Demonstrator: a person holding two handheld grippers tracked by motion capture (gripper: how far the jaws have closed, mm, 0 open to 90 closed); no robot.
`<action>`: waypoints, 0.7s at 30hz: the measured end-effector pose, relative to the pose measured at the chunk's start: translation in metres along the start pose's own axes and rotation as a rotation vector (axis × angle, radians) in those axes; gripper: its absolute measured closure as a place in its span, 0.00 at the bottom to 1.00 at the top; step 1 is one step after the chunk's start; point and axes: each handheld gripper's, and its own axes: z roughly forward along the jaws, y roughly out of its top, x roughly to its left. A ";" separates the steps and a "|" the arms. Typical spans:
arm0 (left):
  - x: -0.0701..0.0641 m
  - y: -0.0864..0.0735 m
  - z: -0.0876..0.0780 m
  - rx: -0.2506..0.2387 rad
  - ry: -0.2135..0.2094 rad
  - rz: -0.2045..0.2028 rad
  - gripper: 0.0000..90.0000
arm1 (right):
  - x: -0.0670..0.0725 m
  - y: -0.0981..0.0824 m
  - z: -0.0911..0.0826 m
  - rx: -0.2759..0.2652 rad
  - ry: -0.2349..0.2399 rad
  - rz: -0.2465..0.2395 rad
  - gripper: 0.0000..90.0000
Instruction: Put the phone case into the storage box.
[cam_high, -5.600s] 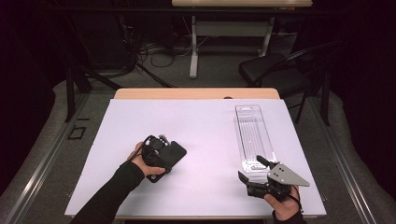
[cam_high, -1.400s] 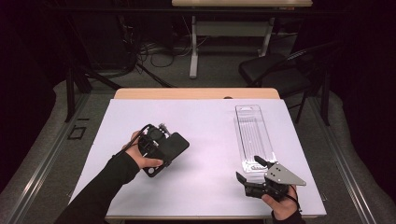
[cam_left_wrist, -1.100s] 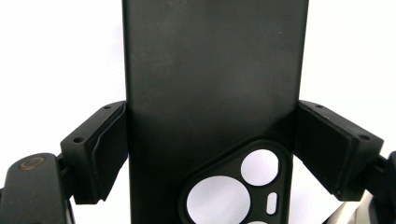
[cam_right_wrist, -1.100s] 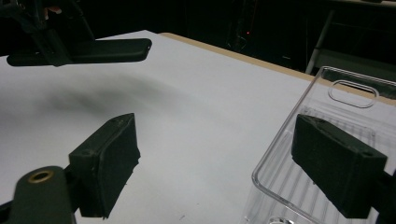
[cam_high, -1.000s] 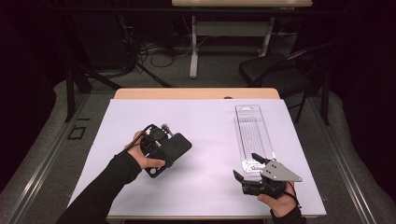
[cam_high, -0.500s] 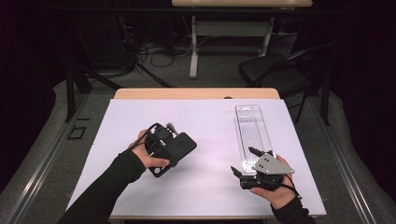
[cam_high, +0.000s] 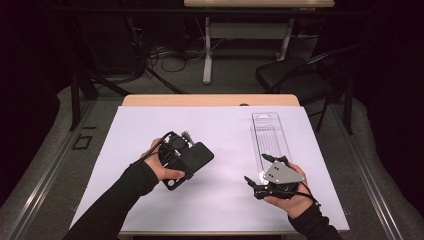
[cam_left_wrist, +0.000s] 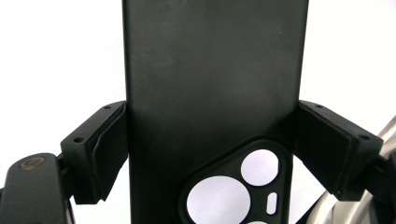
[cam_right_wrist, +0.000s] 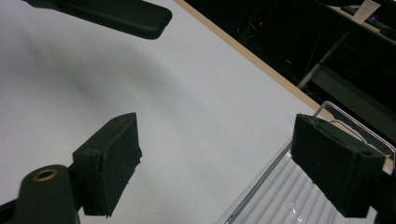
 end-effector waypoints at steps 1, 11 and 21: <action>-0.001 0.001 0.000 0.003 -0.002 0.001 0.16 | 0.000 0.000 0.001 0.005 0.000 -0.019 0.18; -0.012 0.010 0.000 0.015 -0.009 0.034 0.17 | 0.002 0.002 0.005 0.023 -0.006 -0.133 0.18; -0.021 0.021 0.001 0.024 -0.020 0.060 0.17 | 0.009 0.006 0.013 0.039 -0.005 -0.233 0.18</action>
